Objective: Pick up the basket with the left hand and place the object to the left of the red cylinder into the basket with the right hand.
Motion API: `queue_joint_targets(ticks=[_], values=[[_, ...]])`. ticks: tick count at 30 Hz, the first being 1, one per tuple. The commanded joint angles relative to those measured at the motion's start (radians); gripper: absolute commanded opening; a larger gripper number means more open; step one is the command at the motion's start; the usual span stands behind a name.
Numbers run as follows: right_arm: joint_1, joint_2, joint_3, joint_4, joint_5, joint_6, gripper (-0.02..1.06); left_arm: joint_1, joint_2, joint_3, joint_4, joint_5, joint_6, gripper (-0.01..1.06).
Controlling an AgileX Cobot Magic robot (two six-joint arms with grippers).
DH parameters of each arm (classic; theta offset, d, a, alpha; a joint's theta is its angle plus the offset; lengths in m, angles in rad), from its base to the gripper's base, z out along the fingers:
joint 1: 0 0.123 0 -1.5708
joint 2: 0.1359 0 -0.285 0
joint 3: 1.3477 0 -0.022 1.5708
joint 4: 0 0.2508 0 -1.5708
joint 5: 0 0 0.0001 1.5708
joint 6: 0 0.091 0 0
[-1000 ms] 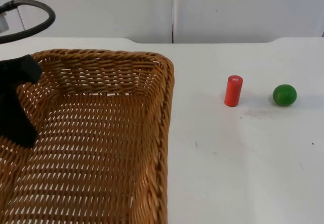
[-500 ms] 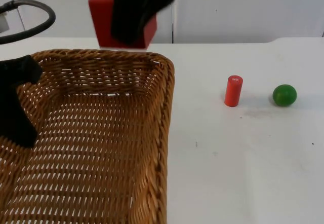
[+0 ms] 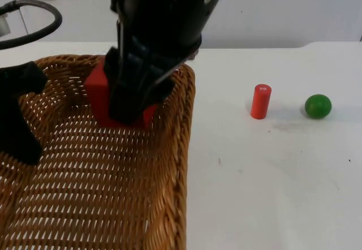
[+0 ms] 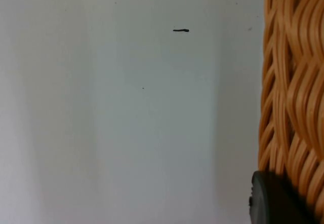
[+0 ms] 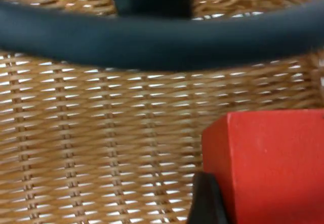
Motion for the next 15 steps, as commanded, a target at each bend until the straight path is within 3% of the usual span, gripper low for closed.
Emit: queue_joint_targets(ticks=[1,15], values=[[0.010,-0.011,0.030,-0.007,-0.062,0.003,0.00,-0.003,-0.010,-0.002,-0.041,0.005,0.001,0.00],[0.010,-0.011,0.077,0.026,-0.127,0.003,0.00,-0.003,-0.010,-0.002,-0.041,0.005,0.001,0.00]])
